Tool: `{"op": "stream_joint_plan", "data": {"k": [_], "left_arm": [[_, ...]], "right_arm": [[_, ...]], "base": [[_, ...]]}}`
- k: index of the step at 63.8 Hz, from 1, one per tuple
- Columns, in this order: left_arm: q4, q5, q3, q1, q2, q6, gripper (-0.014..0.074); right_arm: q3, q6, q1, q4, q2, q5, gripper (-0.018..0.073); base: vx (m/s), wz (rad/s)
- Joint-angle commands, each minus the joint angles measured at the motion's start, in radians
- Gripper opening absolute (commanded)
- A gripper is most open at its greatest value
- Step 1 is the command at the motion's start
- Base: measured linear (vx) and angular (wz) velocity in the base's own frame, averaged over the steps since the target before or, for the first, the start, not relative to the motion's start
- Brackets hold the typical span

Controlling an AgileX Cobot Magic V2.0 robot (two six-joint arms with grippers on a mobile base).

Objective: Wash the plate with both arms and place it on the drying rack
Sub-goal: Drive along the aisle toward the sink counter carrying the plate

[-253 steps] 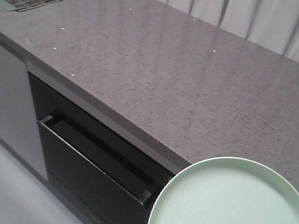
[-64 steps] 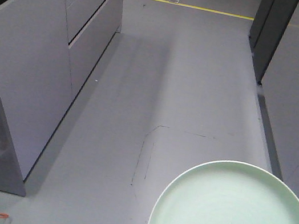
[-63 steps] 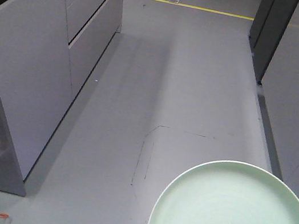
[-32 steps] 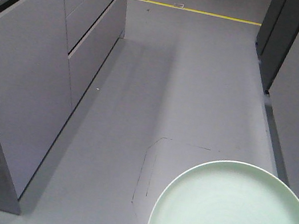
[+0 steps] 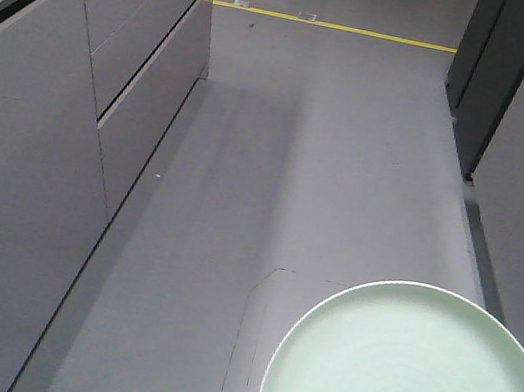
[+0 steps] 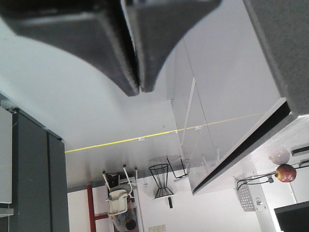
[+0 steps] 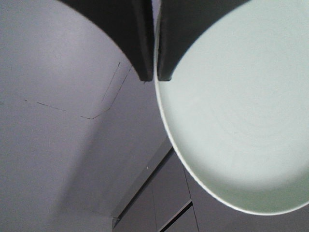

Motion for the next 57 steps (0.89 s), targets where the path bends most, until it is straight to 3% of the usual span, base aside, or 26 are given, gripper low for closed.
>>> {"op": "stream_joint_plan", "data": {"k": [1,57], "left_arm": [[-0.002,-0.077,-0.026,-0.006,-0.013,-0.008,-0.0006],[-0.002,-0.077,-0.026,-0.006,-0.013,-0.008,-0.0006]], "right_arm": [[-0.024,-0.007,-0.008,0.025,0.011,-0.064,-0.0004],[-0.024,-0.007,-0.008,0.025,0.011,-0.064,-0.0004]], "base": [[0.27,-0.02],[0.27,-0.03]]}}
